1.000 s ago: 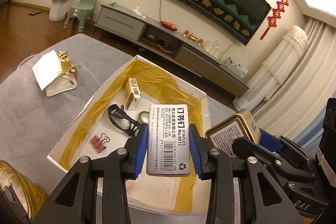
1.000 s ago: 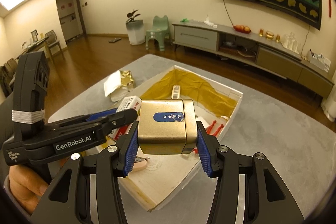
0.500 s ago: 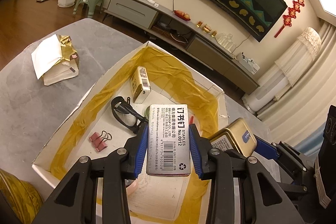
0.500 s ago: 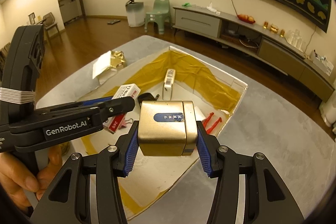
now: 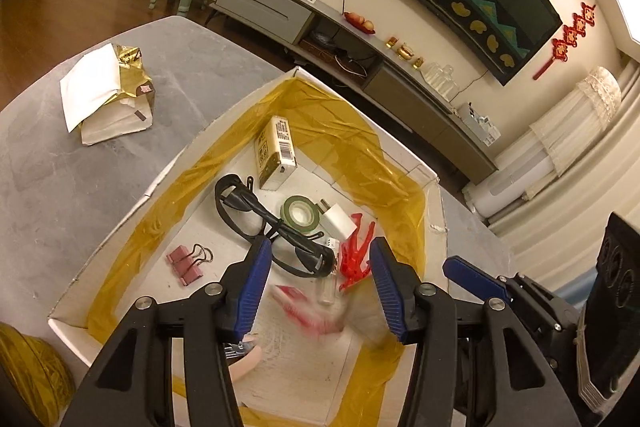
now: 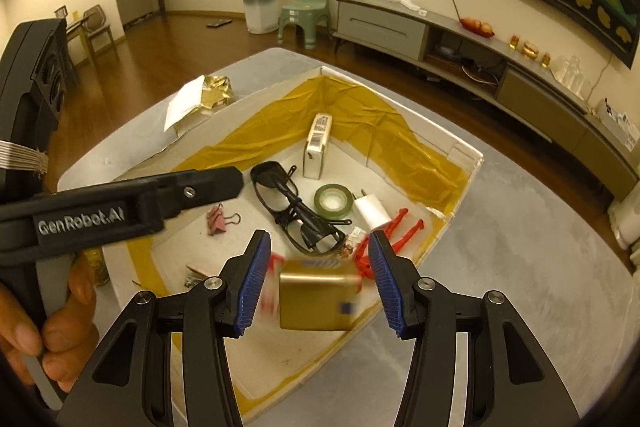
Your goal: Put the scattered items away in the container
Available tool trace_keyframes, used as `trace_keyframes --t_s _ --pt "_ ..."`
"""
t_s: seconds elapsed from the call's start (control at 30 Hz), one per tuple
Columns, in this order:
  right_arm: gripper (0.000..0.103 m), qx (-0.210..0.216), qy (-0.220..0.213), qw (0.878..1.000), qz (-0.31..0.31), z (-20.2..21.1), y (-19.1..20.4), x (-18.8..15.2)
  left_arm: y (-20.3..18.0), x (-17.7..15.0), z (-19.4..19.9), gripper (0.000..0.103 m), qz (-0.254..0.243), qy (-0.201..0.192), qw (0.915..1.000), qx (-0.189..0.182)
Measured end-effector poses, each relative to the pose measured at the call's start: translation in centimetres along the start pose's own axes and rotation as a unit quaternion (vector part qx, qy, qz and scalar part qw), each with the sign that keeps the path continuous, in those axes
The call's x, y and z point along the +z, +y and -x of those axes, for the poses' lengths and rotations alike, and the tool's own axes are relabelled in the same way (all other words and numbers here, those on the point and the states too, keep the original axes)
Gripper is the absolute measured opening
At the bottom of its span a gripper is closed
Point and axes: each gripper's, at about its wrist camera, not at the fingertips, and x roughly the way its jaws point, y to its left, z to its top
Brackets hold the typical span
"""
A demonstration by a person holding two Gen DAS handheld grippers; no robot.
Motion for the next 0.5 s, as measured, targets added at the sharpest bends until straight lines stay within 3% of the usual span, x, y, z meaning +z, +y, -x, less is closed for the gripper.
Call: trace_keyframes --t_s 0.3,0.5 --pt "0.054 0.015 -0.010 1.000 -0.012 3.2 -0.5 -1.0 -0.4 -0.5 1.8 0.053 -0.009 -0.007 0.9999 -0.010" --pt "0.054 -0.001 -0.002 0.999 0.053 6.0 1.9 -2.9 -1.9 -2.0 4.2 0.053 -0.046 -0.021 0.9987 0.001"
